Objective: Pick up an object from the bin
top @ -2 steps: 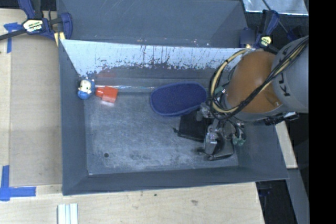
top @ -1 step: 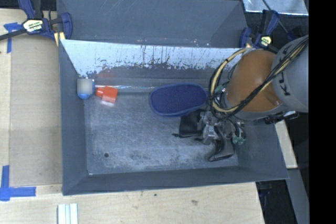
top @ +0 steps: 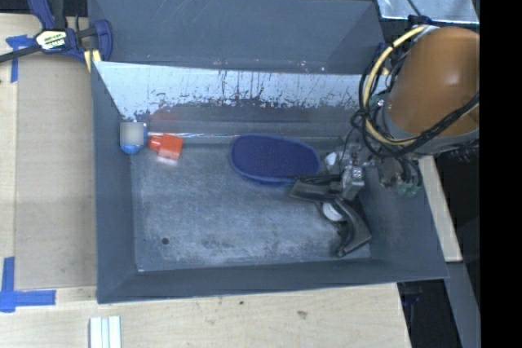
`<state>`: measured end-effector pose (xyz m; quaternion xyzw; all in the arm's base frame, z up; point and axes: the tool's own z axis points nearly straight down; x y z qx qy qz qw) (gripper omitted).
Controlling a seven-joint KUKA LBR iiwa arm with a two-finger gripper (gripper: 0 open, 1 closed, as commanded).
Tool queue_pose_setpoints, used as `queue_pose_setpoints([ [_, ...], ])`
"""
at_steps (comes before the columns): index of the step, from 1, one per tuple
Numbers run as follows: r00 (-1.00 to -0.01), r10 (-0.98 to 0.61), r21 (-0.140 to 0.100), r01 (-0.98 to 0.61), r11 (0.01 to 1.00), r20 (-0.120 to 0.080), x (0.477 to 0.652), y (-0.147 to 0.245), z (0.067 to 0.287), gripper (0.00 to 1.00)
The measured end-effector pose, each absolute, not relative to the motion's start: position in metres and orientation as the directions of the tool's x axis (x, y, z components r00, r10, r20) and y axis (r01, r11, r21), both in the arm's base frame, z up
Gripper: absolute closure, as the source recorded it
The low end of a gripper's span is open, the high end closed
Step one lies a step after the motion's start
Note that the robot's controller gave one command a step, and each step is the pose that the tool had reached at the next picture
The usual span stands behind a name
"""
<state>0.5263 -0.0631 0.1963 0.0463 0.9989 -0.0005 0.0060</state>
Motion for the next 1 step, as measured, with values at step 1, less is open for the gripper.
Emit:
queue_pose_setpoints([
  [1, -0.999, -0.035, -0.001, -0.035, 0.999, -0.007, 0.5249, -0.0597, 0.2106, 1.00],
])
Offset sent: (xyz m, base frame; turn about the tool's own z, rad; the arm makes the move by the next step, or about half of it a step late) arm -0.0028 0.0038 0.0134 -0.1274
